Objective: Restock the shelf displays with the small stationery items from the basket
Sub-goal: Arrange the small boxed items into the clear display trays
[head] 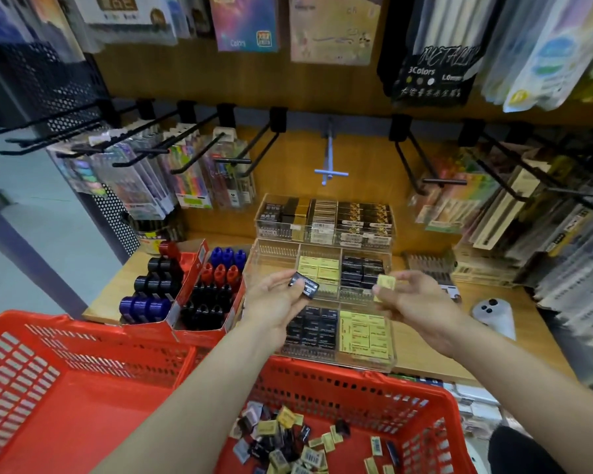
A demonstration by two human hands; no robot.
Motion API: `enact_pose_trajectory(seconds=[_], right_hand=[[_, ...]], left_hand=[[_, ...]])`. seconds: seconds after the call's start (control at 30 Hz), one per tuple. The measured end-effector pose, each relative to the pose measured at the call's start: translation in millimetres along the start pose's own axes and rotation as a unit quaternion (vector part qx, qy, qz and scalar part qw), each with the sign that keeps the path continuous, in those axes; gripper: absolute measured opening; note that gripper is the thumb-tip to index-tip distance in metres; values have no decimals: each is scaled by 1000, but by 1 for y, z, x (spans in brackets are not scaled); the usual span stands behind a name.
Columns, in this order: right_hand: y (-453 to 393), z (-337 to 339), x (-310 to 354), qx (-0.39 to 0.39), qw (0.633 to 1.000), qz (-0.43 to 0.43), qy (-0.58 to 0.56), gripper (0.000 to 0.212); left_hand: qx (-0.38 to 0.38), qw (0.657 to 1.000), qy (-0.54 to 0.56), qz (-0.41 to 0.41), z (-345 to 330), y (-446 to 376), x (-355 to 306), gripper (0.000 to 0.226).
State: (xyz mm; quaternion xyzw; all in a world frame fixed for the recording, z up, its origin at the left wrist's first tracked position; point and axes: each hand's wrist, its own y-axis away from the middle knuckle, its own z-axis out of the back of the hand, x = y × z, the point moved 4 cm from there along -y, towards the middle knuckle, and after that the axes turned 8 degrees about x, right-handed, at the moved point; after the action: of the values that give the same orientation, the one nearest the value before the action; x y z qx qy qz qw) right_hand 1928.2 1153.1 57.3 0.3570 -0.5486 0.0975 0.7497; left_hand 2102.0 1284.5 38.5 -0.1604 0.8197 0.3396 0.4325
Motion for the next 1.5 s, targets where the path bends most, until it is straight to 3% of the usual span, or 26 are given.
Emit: enact_pose_trajectory(seconds=[0.07,0.17,0.27,0.37,0.57,0.7,0.83,0.97,1.07,1.13,1.23,1.3,1.4,1.5], right_hand=[[-13,-7,16,-26,989,42,143,40],[-37,-33,44,-33,936,123,329,24],[-72,-64,58,-19,901,142,410,22],[-105,-92,57,-13,882,125,454,26],[-131,-104,37,-85,870,134,467,20],[-133,-108,27,-64,848,162,501,28],[-133,-106,30,-85,861,179,468,23],[-105,-97,37,-58,844,307,437,25],[-74,-84,35,29,841,358,405,41],[-61,-67,34,13,848,361,388,47],[-51,-36,37,-33,851,353,387,38],[-49,-12,38,-67,838,333,426,35],[-53,27,32,-105,826,259,489,35],[-57,36,22,-86,822,207,523,33]], left_hand=[[-34,998,-42,-25,10,-14,-9,24],[-63,991,-95,-68,23,-33,-22,22],[-86,987,-113,-70,31,-46,-27,20],[-86,994,-40,-53,33,-55,-28,22],[-67,997,11,-38,35,-65,-21,24],[-78,996,47,-17,35,-66,-16,23],[-73,996,52,-14,33,-64,-16,24],[-55,998,40,-15,27,-64,-18,25],[-21,999,29,-10,12,-63,-16,25],[14,1000,4,-2,-3,-58,-12,26],[73,994,-78,-12,-25,-53,-8,25],[104,963,-240,-65,-36,-52,-9,35],[114,830,-523,-157,-42,-53,-7,45],[142,735,-646,-149,-40,-55,9,47]])
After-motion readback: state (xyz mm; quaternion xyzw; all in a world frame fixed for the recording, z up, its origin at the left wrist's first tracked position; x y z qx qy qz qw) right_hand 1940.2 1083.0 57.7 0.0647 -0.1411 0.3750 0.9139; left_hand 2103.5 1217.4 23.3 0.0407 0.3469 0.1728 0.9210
